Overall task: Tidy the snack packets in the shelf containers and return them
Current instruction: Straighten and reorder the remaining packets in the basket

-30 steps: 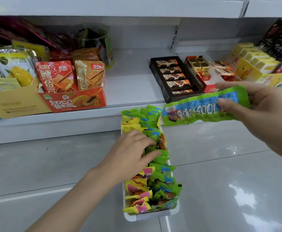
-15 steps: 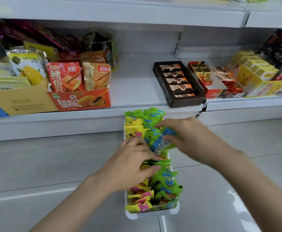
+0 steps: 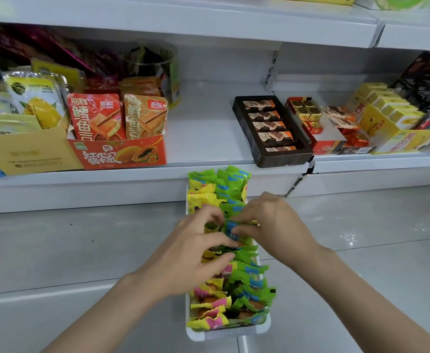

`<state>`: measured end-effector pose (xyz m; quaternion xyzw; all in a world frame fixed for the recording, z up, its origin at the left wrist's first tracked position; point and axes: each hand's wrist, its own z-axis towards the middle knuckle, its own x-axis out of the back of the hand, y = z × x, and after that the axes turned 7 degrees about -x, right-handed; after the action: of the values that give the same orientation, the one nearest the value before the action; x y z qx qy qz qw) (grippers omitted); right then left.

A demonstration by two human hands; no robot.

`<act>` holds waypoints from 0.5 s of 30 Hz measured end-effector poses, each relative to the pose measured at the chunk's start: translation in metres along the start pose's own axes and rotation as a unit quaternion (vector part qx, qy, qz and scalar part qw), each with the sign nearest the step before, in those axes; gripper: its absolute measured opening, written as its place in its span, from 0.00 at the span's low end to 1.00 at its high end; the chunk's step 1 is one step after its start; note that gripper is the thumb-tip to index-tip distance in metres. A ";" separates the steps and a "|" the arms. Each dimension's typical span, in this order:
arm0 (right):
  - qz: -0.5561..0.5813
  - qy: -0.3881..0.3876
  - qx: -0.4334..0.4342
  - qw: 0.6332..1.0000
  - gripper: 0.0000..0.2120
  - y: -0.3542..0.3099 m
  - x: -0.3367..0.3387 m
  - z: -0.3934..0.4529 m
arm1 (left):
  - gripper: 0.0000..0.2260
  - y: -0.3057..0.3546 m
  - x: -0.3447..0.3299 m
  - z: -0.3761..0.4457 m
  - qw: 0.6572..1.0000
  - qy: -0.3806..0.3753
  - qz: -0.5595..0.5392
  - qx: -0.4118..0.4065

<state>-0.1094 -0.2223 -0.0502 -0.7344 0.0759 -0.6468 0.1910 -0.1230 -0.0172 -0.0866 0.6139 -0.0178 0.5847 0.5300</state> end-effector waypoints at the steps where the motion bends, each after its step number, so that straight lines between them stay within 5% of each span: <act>1: -0.023 -0.004 0.010 1.000 0.11 -0.003 -0.003 0.003 | 0.12 -0.001 -0.001 0.000 1.000 0.003 -0.011 0.002; 4: -0.035 -0.008 0.016 0.999 0.11 -0.004 -0.006 0.007 | 0.10 -0.003 -0.001 0.000 0.999 0.005 -0.031 0.007; 10: 0.140 -0.007 -0.046 0.989 0.05 0.011 0.008 0.003 | 0.14 -0.009 0.000 0.004 1.000 -0.002 -0.004 0.004; 12: 0.131 0.056 -0.047 0.989 0.04 0.019 0.015 0.007 | 0.15 -0.009 -0.001 0.004 1.000 -0.007 0.006 0.000; 15: 0.080 0.045 -0.024 0.995 0.06 0.015 0.011 0.014 | 0.16 -0.011 0.000 0.003 1.000 -0.018 0.012 -0.002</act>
<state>-0.0920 -0.2373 -0.0469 -0.7008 0.1585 -0.6595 0.2207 -0.1137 -0.0148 -0.0923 0.6231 -0.0364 0.5797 0.5238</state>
